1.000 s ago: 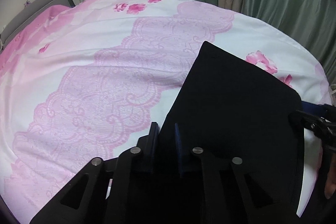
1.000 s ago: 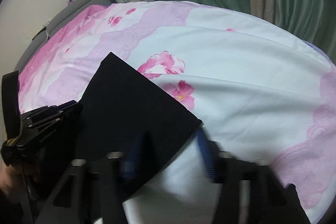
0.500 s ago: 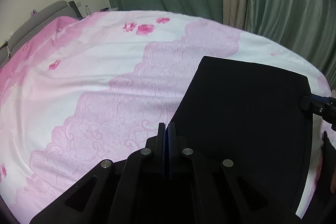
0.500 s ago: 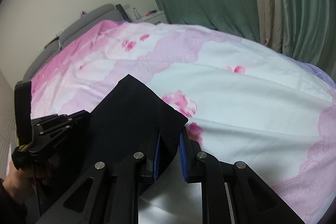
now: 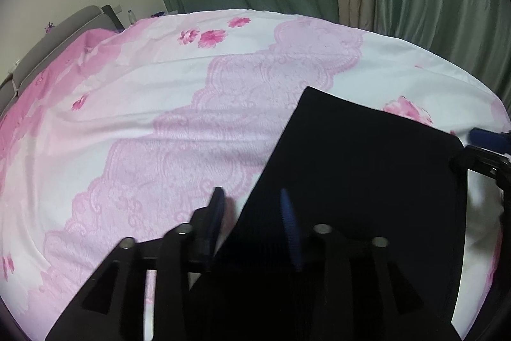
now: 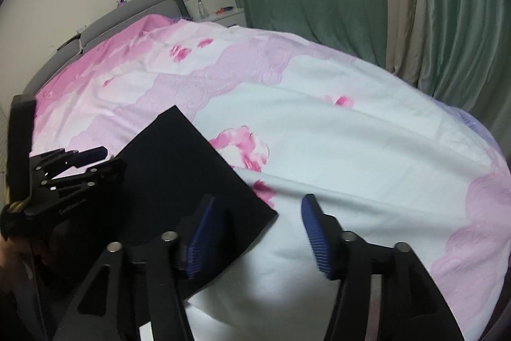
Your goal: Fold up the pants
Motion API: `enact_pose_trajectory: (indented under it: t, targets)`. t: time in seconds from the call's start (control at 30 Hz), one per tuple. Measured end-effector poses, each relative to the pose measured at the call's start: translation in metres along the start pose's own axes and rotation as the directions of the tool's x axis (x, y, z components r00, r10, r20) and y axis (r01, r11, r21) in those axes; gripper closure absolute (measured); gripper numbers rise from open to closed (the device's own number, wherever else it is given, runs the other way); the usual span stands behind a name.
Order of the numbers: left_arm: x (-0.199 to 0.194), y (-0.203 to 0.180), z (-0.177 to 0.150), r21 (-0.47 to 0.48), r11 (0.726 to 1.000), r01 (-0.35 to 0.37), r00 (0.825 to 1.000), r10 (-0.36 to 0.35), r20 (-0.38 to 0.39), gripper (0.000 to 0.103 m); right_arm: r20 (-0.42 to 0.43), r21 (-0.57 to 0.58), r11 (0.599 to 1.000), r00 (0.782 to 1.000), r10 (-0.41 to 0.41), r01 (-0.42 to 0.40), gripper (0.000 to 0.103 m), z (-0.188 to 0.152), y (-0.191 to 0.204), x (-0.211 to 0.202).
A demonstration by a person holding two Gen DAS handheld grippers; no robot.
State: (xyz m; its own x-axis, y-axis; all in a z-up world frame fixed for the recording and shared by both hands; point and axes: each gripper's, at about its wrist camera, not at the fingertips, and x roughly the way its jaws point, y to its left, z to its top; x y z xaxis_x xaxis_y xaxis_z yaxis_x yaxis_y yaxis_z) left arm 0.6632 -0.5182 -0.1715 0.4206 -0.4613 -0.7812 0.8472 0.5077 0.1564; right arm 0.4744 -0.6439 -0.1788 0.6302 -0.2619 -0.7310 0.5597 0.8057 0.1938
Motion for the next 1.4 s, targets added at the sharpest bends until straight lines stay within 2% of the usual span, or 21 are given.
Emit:
enact_pose_trajectory:
  t: [0.07, 0.13, 0.17, 0.2, 0.23, 0.27, 0.3, 0.43, 0.7, 0.93, 1.0, 1.1, 1.17, 1.3, 1.4]
  targets:
    - [0.006, -0.001, 0.004, 0.007, 1.000, 0.001, 1.000, -0.001, -0.011, 0.052, -0.016, -0.006, 1.000, 1.000, 0.016, -0.016, 0.045, -0.002, -0.002, 0.001]
    - [0.014, -0.001, 0.005, -0.008, 0.999, 0.033, 0.999, -0.034, -0.026, 0.053, -0.024, -0.013, 0.999, 0.999, 0.038, -0.039, 0.045, -0.005, -0.003, 0.003]
    - [0.016, -0.001, 0.004, -0.022, 0.998, 0.057, 0.998, -0.057, -0.027, 0.060, -0.030, -0.016, 0.999, 0.998, 0.050, -0.050, 0.046, -0.006, -0.003, 0.005]
    - [0.018, -0.002, 0.002, -0.034, 0.995, 0.093, 0.995, -0.094, -0.028, 0.074, -0.038, -0.015, 0.997, 0.997, 0.069, -0.070, 0.049, -0.007, -0.004, 0.009]
    - [0.020, -0.004, 0.000, -0.036, 0.995, 0.097, 0.995, -0.098, -0.032, 0.073, -0.053, -0.008, 0.995, 0.994, 0.096, -0.096, 0.062, -0.008, -0.005, 0.013]
    - [0.020, -0.006, -0.002, -0.022, 0.996, 0.090, 0.996, -0.091, -0.022, 0.077, -0.065, -0.002, 0.994, 0.992, 0.109, -0.109, 0.070, -0.009, -0.005, 0.016]
    - [0.019, -0.008, -0.004, -0.011, 0.996, 0.091, 0.996, -0.091, -0.018, 0.087, -0.074, 0.005, 0.993, 0.990, 0.121, -0.121, 0.075, -0.010, -0.006, 0.020]
    - [0.009, -0.005, -0.005, -0.017, 0.994, 0.107, 0.994, -0.107, 0.011, 0.091, -0.058, -0.007, 0.991, 0.990, 0.131, -0.132, 0.080, -0.012, -0.005, 0.017]
    - [-0.051, -0.021, 0.004, 0.006, 0.995, 0.098, 0.990, -0.099, 0.099, 0.092, -0.045, 0.009, 0.991, 0.990, 0.130, -0.130, 0.080, -0.016, -0.008, 0.002]
    - [-0.130, -0.052, -0.011, 0.013, 0.992, 0.126, 0.977, -0.127, 0.172, 0.093, -0.016, 0.050, 0.981, 0.982, 0.188, -0.187, 0.080, -0.025, -0.022, -0.041]
    - [-0.157, -0.068, -0.020, 0.027, 0.991, 0.132, 0.971, -0.135, 0.197, 0.093, -0.021, 0.078, 0.973, 0.976, 0.217, -0.215, 0.076, -0.032, -0.031, -0.052]
    - [-0.194, -0.094, -0.035, 0.024, 0.991, 0.134, 0.967, -0.136, 0.217, 0.093, -0.044, 0.122, 0.974, 0.979, 0.197, -0.191, 0.066, -0.043, -0.050, -0.070]
    - [-0.213, -0.118, -0.051, 0.024, 0.992, 0.125, 0.968, -0.127, 0.218, 0.093, -0.038, 0.168, 0.966, 0.978, 0.204, -0.195, 0.064, -0.056, -0.068, -0.091]
    - [-0.232, -0.155, -0.082, -0.015, 0.994, 0.108, 0.969, -0.102, 0.226, 0.093, -0.045, 0.199, 0.955, 0.972, 0.231, -0.218, 0.064, -0.089, -0.088, -0.139]
    - [-0.239, -0.183, -0.109, -0.049, 0.996, 0.074, 0.969, -0.060, 0.239, 0.093, -0.058, 0.218, 0.946, 0.965, 0.257, -0.239, 0.052, -0.113, -0.096, -0.166]
